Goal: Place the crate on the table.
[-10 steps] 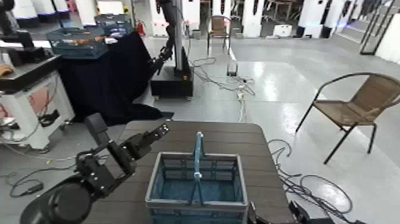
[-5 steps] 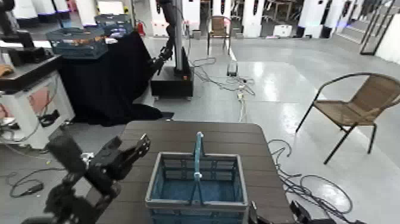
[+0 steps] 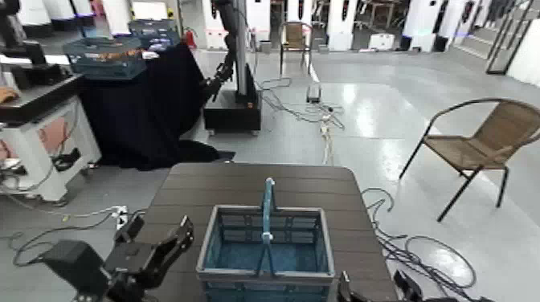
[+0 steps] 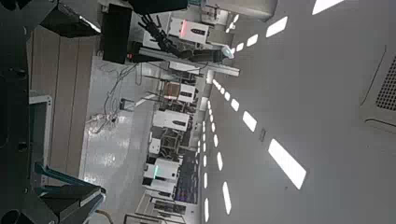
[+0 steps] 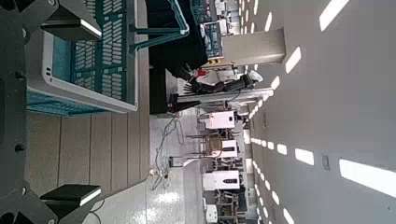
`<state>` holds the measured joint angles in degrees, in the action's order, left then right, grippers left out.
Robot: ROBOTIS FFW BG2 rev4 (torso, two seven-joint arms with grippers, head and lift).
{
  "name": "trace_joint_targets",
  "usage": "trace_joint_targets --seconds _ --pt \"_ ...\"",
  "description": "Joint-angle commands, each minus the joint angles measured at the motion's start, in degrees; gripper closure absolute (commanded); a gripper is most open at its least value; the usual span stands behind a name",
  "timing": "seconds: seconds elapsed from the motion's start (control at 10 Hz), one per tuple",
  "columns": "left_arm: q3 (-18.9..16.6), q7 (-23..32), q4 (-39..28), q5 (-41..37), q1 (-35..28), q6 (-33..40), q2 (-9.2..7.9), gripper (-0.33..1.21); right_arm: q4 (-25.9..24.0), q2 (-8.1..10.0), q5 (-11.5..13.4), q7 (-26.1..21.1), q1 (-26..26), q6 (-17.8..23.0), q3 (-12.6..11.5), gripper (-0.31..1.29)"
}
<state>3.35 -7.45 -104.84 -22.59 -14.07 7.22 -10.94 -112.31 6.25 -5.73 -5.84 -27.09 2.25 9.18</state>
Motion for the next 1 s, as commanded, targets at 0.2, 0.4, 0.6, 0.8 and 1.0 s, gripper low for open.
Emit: trace_joint_targets --seconds 0.2,0.4,0.6,0.8,1.0 --pt "0.3 0.4 1.2 8.4 -4.8 5.1 1.36 0.11 0.2 -0.01 0.0 0.0 -0.2 1.0 -0.2 0.14" --pt "0.4 1.0 1.3 12.0 -6.7 6.8 1.98 0.11 0.2 -0.19 0.0 0.0 -0.4 1.4 -0.3 0.14" --pt "0.8 2.2 1.3 13.1 -8.1 7.6 2.77 0.11 0.2 -0.19 0.1 0.0 -0.5 1.5 -0.4 0.15" --pt "0.9 2.3 1.3 13.1 -8.2 7.5 2.59 0.11 0.2 -0.19 0.3 0.0 -0.5 1.6 -0.4 0.15" --pt "0.9 2.5 1.4 13.1 -8.2 7.6 2.59 0.11 0.3 -0.19 0.3 0.0 -0.4 1.6 -0.4 0.15"
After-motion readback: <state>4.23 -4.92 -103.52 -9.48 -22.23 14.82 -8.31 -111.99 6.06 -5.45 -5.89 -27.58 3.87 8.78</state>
